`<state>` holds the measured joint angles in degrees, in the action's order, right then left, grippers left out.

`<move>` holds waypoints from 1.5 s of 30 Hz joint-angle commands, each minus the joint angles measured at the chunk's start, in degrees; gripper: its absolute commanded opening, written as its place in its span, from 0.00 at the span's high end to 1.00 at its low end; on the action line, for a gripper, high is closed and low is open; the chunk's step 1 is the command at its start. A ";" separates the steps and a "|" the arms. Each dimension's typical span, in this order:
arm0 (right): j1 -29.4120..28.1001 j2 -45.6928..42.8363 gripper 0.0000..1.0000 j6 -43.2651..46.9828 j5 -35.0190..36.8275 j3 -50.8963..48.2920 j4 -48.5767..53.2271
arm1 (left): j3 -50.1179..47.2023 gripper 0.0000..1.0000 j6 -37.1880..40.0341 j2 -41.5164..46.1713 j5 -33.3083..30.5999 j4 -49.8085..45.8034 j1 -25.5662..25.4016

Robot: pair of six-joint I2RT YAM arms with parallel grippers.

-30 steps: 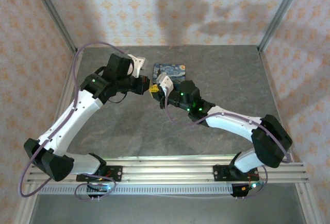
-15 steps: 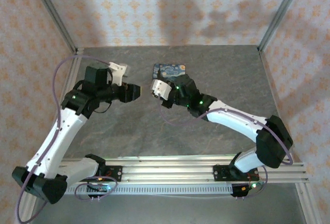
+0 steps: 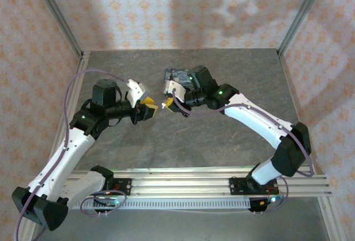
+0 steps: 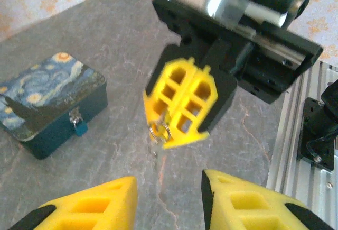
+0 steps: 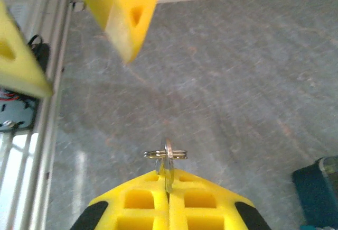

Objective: Unlock the padlock with the key

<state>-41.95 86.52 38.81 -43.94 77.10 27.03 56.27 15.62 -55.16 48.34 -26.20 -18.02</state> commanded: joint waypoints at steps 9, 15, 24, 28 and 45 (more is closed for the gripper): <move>0.05 -3.42 1.00 -2.51 -5.54 0.04 3.03 | 3.20 0.64 6.27 -5.35 7.75 1.62 -3.52; 0.03 -4.19 1.00 -2.52 -6.37 -0.86 2.91 | 3.80 0.70 6.36 -6.98 7.03 0.86 -4.04; 0.03 -3.91 1.00 -1.96 -7.12 -0.84 3.96 | 4.46 0.78 6.36 -7.58 7.94 0.53 -4.03; 0.03 -3.44 1.00 -1.81 -7.47 -0.77 4.44 | 4.16 0.69 5.46 -6.91 6.87 1.52 -4.04; -0.14 -2.58 1.00 -1.21 -8.87 -0.12 5.26 | 4.98 0.75 4.72 -9.70 10.10 1.75 -4.04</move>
<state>-41.95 84.09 36.69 -50.87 76.82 31.66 59.20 20.86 -64.66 56.45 -24.91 -21.76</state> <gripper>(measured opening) 0.064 0.258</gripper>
